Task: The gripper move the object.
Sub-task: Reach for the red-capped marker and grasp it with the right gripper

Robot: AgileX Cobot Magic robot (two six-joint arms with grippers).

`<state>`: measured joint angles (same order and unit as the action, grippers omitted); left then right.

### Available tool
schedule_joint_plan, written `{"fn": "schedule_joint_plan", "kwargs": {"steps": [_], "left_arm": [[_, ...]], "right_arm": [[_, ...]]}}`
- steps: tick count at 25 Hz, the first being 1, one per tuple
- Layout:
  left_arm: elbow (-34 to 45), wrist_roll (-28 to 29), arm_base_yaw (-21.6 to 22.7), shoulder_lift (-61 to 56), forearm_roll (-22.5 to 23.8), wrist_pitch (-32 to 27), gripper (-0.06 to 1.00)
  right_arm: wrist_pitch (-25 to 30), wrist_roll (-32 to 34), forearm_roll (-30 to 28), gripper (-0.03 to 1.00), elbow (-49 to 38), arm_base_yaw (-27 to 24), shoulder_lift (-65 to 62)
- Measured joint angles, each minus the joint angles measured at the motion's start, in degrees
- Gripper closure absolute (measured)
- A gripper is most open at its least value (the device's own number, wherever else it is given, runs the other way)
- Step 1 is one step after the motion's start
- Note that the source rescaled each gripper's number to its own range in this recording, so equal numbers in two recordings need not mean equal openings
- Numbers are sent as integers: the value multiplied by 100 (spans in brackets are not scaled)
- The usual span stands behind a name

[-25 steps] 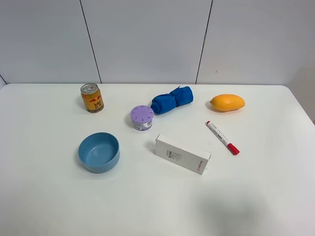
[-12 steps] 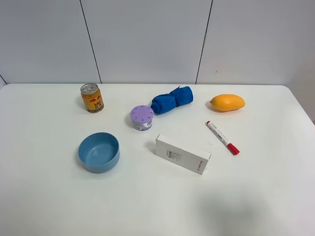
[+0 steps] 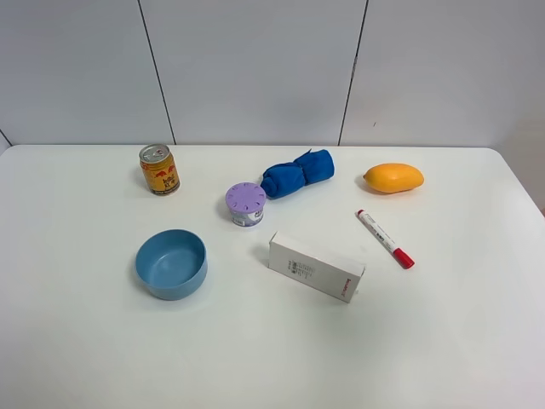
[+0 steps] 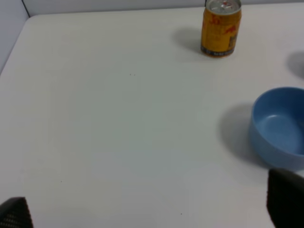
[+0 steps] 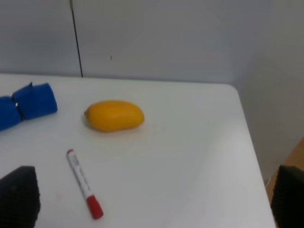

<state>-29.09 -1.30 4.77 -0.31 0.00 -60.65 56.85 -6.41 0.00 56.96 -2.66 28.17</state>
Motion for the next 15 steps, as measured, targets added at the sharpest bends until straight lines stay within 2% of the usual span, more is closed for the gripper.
{"fn": "schedule_joint_plan", "kwargs": {"steps": [4,9,15], "left_arm": [[0,0,0,0,0,0,-6],[0,0,0,0,0,0,-6],[0,0,0,0,0,0,-6]], "right_arm": [[148,-62,148,-3,1099,0,1293],[676,-588,528,-2,2235,0,3015],[1045,-898,786,2,2877,157,4801]]}}
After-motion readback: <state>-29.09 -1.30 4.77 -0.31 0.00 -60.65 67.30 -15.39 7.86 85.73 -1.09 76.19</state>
